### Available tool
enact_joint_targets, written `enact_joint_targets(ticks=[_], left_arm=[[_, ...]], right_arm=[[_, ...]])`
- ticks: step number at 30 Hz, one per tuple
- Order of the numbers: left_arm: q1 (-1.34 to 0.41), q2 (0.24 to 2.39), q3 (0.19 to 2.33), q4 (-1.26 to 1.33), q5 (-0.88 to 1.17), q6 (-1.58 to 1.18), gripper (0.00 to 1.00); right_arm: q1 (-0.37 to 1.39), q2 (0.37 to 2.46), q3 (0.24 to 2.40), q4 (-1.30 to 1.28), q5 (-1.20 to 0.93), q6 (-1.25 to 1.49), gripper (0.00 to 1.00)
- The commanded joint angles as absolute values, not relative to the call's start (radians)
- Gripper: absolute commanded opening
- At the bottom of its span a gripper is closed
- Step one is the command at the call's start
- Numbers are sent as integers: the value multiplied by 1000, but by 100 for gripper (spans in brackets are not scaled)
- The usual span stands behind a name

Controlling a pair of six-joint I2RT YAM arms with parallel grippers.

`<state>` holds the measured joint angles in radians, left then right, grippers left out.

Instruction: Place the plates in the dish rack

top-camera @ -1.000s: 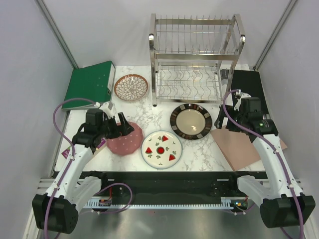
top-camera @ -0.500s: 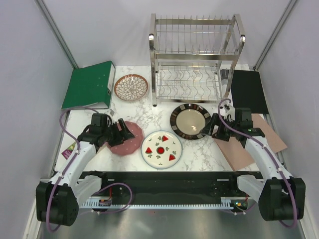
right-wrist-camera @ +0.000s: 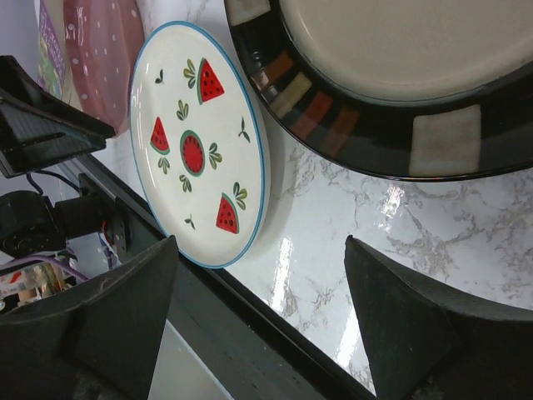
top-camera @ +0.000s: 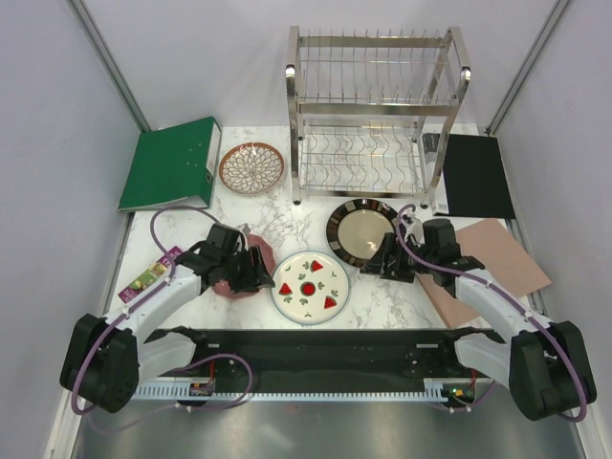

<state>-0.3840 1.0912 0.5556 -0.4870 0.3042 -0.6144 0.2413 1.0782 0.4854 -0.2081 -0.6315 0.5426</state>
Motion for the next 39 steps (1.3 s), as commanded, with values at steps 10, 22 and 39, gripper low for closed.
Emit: enact_joint_targets(ticks=[10,22,39], left_arm=[[-500,1218,554,-387,264,-692,55],[-545,1287,523,-295,288,-764,38],[-557,1269,465,-239,325,-718,2]], right_arm=[[397,1180,388,83,-492,710,87],[416,1245,334,101,-469,773,90],[545,1348,291,181,-515,836,88]])
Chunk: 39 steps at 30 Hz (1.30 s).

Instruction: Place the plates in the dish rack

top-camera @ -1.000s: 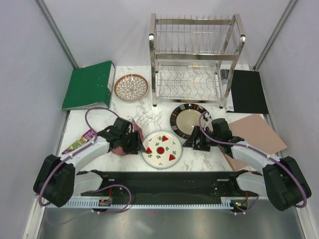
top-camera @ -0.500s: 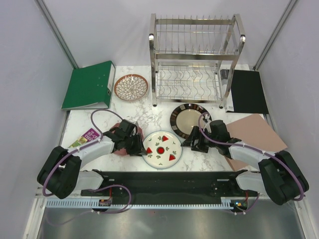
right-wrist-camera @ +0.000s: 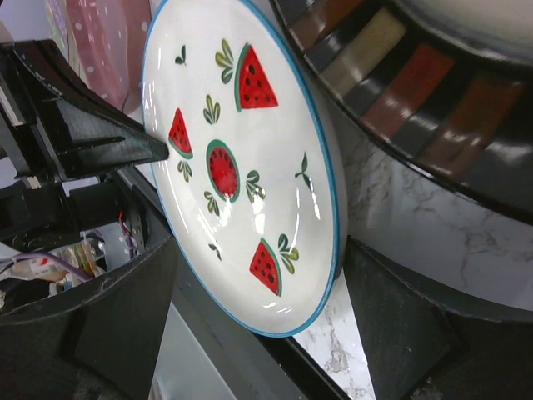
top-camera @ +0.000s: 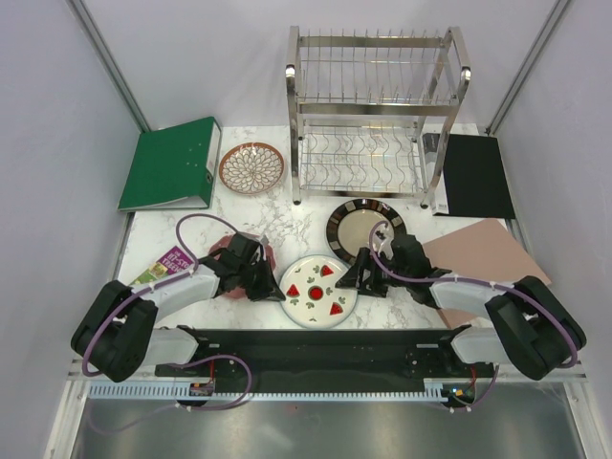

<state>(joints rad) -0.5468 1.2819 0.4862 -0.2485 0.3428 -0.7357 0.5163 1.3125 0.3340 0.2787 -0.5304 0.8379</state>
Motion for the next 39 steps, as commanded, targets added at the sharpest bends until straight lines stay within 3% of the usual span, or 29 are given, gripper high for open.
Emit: enact_joint_targets(ticks=[1,15,23,30,33,35,36,39], left_arm=[[-558,1272,465,-235,328,-719,2],[-618,1308,468,-120,437,-747,2],[-635,1330,480,-100,439,-746,2],[-635,1330,480,-112,416,-729,2],[-635,1325,491,-130,387,-709,2],[-634,1313,505,-143,358,-690,3],[-634,1309,508,-153,348,-684,5],[-624,1284,522,-169,299,-652,23]], right_arm=[[552,1354,291,186,-518,838,87],[603,1430,319,463,-591,917,79],[609,1419,327,451,-597,894,67],[609,1286,313,350,-546,819,50],[611,1235,331,316,-542,775,34],[611,1203,342,285,-529,726,16],[609,1168,357,241,-522,710,0],[607,1114,391,155,-525,631,0]])
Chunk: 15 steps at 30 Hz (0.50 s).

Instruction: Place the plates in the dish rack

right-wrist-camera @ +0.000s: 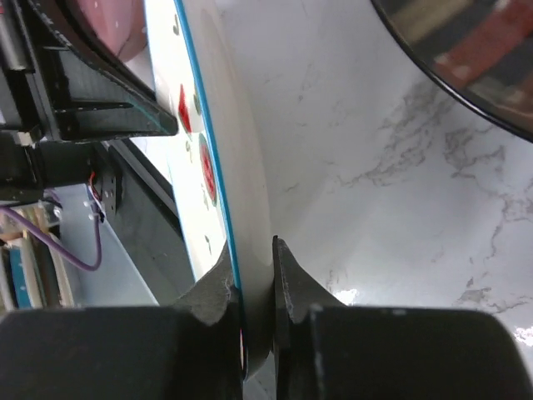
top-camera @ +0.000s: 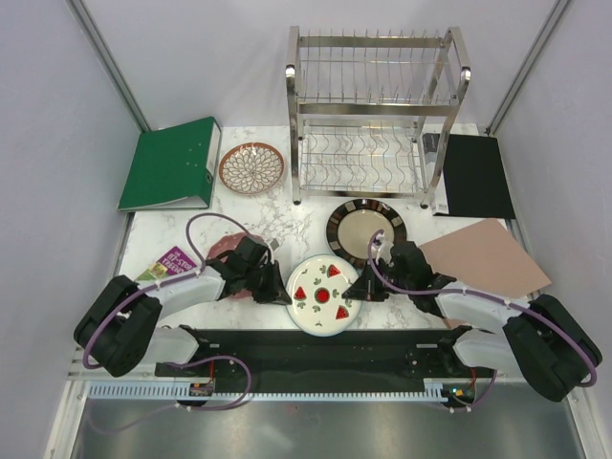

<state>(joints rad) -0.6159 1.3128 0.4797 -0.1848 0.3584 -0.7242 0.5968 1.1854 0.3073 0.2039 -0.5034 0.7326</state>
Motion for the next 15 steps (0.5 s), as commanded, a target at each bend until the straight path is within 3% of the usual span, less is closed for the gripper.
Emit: enact_joint_targets(ticks=[1,3,4,7,9,10,15], left_arm=[[-621,1275,528,-182,287,-620,37],[-611,1237,561,-215,267,-583,48],[-604,1220,575,-247,261,-536,58],[-577,1161,639,-304,262,-462,73],[-560,1128,679,-342,259,-434,78],[-555,1100,705,-350,250,-407,86],[-496,1058,817,-325,226,-284,98]], right_arm=[[604,1105,403,131,-534,608,0],[594,1082,458,49,-584,540,0],[588,1075,481,13,-597,517,0],[552,1045,599,-162,-627,410,0],[535,1037,716,-305,-627,309,0],[531,1035,759,-352,-621,275,0],[450,1058,1112,-552,-517,111,0]])
